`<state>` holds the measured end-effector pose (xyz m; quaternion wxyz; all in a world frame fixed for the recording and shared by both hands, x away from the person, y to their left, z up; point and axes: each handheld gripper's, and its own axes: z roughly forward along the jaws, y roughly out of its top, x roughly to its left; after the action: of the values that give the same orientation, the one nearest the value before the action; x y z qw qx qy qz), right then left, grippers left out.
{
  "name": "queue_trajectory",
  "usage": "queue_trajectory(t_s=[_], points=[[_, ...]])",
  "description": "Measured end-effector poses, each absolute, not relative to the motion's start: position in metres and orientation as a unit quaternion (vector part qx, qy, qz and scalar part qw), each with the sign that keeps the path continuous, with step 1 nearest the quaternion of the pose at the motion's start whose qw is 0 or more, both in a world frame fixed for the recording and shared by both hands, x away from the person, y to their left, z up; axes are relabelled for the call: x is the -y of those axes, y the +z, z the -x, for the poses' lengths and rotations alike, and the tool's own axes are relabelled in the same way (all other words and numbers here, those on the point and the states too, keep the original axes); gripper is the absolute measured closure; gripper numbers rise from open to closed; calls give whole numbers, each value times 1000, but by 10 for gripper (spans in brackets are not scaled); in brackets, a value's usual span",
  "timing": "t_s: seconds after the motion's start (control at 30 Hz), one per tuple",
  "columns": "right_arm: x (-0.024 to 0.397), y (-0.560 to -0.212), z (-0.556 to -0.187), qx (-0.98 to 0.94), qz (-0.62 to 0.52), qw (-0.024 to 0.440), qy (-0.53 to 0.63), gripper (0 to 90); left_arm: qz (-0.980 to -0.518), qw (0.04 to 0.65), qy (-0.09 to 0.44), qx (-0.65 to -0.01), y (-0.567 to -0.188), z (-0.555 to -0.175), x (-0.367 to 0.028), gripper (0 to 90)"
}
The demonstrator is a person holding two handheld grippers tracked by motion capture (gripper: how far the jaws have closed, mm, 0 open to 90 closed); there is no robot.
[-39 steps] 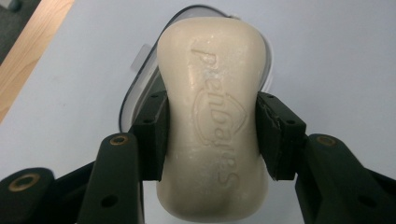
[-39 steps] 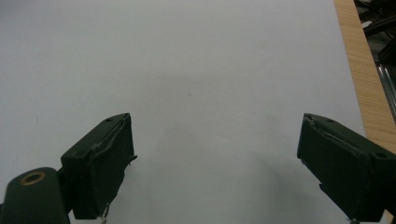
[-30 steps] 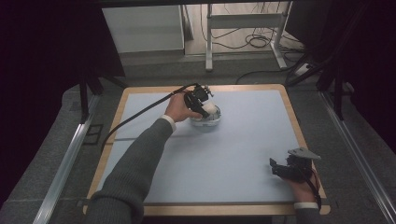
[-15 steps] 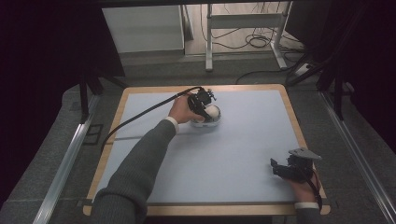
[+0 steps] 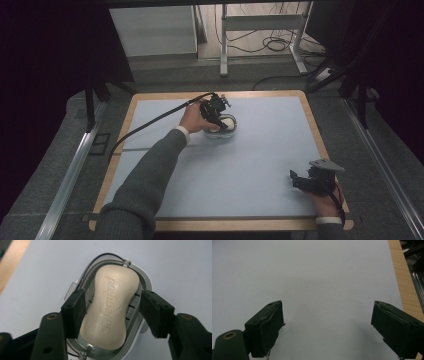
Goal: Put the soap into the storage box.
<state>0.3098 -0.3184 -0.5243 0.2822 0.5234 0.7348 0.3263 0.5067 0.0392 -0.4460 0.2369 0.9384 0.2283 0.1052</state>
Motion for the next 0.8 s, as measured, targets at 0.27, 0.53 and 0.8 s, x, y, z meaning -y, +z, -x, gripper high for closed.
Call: queue_trajectory(t_s=[0.27, 0.53, 0.8], points=[[318, -524, -309, -735, -523, 282, 326, 105, -931, 253, 96, -243, -440, -495, -42, 310], [319, -525, -309, -735, -524, 282, 324, 105, -913, 290, 95, -270, -435, -475, -65, 309], [316, -523, -308, -736, -522, 286, 323, 105, -896, 323, 98, -287, -437, -443, -97, 298]])
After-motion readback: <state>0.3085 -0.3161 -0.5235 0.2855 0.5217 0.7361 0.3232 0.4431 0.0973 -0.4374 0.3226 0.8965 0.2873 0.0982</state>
